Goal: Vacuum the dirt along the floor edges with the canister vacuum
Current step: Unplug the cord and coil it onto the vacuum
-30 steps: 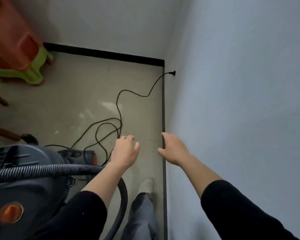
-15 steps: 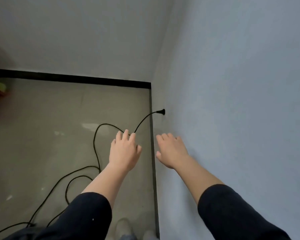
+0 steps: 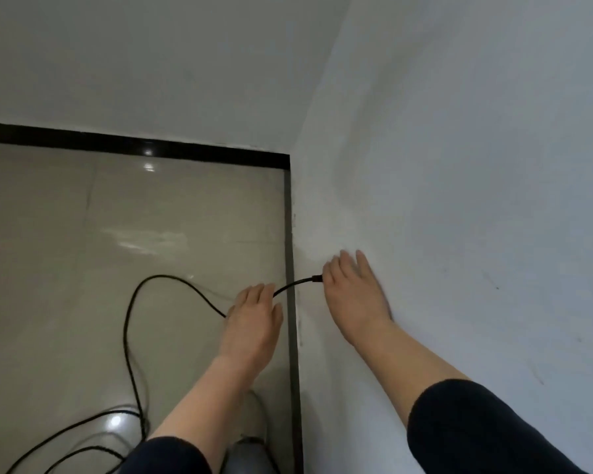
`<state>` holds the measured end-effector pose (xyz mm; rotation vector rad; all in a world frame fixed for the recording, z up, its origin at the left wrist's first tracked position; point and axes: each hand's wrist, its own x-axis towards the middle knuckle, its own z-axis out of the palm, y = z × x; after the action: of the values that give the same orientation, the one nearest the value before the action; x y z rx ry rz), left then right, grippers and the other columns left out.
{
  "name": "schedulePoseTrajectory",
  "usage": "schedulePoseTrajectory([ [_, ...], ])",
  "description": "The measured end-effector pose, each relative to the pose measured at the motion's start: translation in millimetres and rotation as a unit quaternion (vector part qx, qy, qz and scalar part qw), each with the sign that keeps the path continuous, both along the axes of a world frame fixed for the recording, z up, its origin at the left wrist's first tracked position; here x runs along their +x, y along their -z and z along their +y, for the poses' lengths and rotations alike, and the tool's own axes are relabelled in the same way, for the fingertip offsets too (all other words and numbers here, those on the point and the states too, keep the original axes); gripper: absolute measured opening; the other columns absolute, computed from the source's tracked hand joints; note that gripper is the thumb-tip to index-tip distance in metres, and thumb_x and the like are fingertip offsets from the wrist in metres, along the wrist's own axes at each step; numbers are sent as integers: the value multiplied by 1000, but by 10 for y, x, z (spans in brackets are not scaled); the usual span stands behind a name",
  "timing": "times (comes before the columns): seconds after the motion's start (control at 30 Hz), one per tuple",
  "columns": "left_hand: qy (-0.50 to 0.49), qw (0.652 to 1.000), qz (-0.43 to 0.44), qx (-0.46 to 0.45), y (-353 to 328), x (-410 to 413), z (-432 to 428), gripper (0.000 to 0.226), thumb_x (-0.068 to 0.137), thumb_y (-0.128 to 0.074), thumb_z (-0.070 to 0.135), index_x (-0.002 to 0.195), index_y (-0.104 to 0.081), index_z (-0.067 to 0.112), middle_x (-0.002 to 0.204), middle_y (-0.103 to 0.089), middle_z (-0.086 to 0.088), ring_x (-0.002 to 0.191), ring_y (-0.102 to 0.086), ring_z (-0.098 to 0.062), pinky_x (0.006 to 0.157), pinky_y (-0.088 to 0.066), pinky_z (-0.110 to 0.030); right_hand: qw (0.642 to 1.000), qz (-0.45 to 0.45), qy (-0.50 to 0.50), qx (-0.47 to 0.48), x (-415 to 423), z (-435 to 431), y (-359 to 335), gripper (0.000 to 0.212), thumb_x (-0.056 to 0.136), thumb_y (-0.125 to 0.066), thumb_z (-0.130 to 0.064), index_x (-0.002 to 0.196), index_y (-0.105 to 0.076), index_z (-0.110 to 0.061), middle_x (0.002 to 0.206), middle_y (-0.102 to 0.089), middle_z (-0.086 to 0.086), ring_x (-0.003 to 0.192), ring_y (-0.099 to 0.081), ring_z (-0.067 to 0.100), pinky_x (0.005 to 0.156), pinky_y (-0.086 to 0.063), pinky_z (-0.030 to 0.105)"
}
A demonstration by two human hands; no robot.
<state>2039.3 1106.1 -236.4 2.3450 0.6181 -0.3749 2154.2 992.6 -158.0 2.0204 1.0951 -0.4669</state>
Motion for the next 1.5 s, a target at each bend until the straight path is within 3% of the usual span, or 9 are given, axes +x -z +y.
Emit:
schedulePoseTrajectory([
  [0.17,25,995,-88,-47,357,478,-93,40,103,-40,30,113,-67,3,102,-71,-12,94,-66,-32,84,-51,-36,980,-53,-141,-128,181,-84,147,63,105,-21,-28,145,6,12,154,1,32,143,1,48,112,8,56],
  [0.4,61,984,-84,-143,501,755,-169,36,105,-34,35,75,-42,17,65,-40,6,62,-42,-18,55,-27,-33,955,-78,-196,-208,175,-139,184,70,104,-19,-41,147,3,9,151,10,37,140,10,52,111,11,58],
  [0.57,84,980,-99,-147,535,810,-80,36,104,-39,33,74,-46,14,59,-37,9,52,-33,-7,49,-21,-20,949,-84,-202,-228,184,-152,189,71,103,-19,-44,148,1,7,152,9,36,140,10,52,109,13,59],
  [0.8,129,971,-118,-162,470,860,17,37,104,-42,29,71,-47,13,57,-40,6,59,-42,-20,49,-22,-23,960,-83,-164,-211,198,-162,201,71,103,-16,-42,145,7,11,152,10,35,142,10,49,111,12,56],
  [0.9,65,983,-84,-151,510,726,352,34,104,-42,26,73,-51,15,62,-48,0,62,-46,-23,55,-22,-34,963,-77,-150,-212,208,-150,213,69,103,-15,-39,145,7,12,153,11,34,142,10,48,111,13,56],
  [1.07,-57,976,-89,-188,325,404,921,40,104,-42,28,71,-48,7,55,-39,3,46,-36,-6,46,-30,-17,977,-49,-98,-185,166,-66,159,64,104,-14,-32,145,8,12,155,9,30,144,8,43,114,11,50],
  [1.2,-156,942,-119,-272,-87,206,989,38,103,-43,31,72,-50,10,57,-34,-1,44,-30,-6,42,-22,-17,996,48,-2,-72,53,147,-61,64,103,-21,-29,148,7,6,158,5,23,147,5,34,116,9,42],
  [1.3,-249,899,-135,-333,-465,-60,1210,40,105,-39,34,75,-52,11,58,-35,-2,51,-29,-11,47,-24,-19,973,166,136,89,-240,509,-227,62,103,-29,-32,152,-3,-3,161,-3,12,148,0,23,117,3,30],
  [1.5,-376,686,-200,-590,-1570,-633,1657,37,104,-32,40,78,-47,18,55,-23,7,53,-20,-9,56,-23,-24,856,349,239,297,-1074,1410,-300,75,90,-61,-33,152,-21,-25,160,-17,1,147,-13,16,117,-20,31],
])
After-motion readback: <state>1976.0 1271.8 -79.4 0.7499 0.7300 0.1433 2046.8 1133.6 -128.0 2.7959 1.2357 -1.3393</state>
